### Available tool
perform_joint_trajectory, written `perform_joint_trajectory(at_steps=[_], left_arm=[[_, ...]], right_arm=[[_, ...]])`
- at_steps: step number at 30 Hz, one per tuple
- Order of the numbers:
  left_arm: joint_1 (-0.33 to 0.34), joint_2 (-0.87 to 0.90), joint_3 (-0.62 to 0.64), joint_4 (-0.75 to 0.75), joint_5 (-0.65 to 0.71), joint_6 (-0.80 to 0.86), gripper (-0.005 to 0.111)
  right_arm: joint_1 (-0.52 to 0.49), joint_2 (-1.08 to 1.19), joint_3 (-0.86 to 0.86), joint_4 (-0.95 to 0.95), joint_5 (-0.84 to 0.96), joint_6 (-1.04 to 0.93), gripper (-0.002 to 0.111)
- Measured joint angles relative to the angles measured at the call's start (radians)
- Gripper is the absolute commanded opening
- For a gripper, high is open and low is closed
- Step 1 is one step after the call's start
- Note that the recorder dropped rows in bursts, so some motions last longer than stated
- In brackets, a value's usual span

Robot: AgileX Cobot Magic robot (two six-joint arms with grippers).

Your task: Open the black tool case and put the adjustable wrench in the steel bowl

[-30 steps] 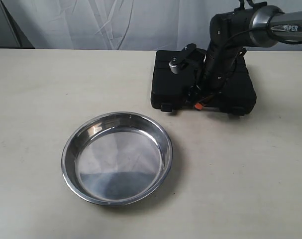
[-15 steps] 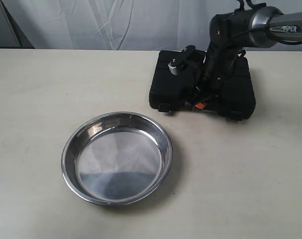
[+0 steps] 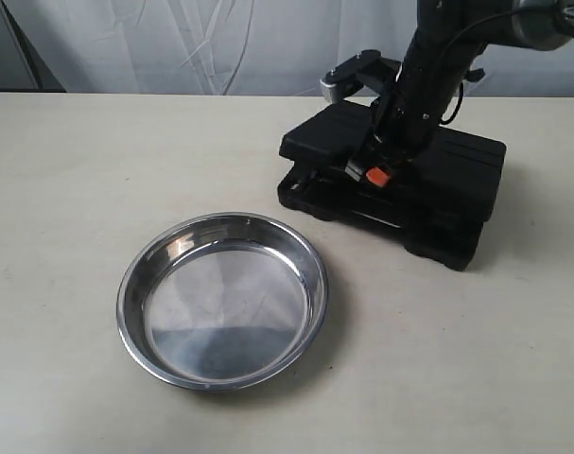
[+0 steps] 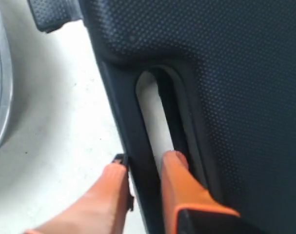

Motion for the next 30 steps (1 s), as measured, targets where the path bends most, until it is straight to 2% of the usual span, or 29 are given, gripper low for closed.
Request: perform_joint_trajectory(at_steps=[10, 17, 19, 24, 25, 30], left_arm=[[0.000, 0.000, 0.000, 0.000, 0.000, 0.000, 0.000], [0.000, 0.000, 0.000, 0.000, 0.000, 0.000, 0.000], [0.000, 0.000, 0.000, 0.000, 0.000, 0.000, 0.000], [0.000, 0.000, 0.000, 0.000, 0.000, 0.000, 0.000], [0.000, 0.000, 0.000, 0.000, 0.000, 0.000, 0.000], [0.000, 0.000, 0.000, 0.000, 0.000, 0.000, 0.000]], right_arm=[[0.000, -0.147, 0.000, 0.025, 0.041, 0.057, -0.001], [0.000, -0.143, 0.039, 0.082, 0.065, 0.059, -0.001], [0.000, -0.106, 0.069, 0.088, 0.027, 0.042, 0.005], [0.000, -0.014, 0.110, 0.066, -0.027, 0.020, 0.044], [0.000, 0.000, 0.112, 0.063, -0.039, 0.020, 0.048], [0.000, 0.045, 0.112, 0.050, -0.099, 0.016, 0.045]])
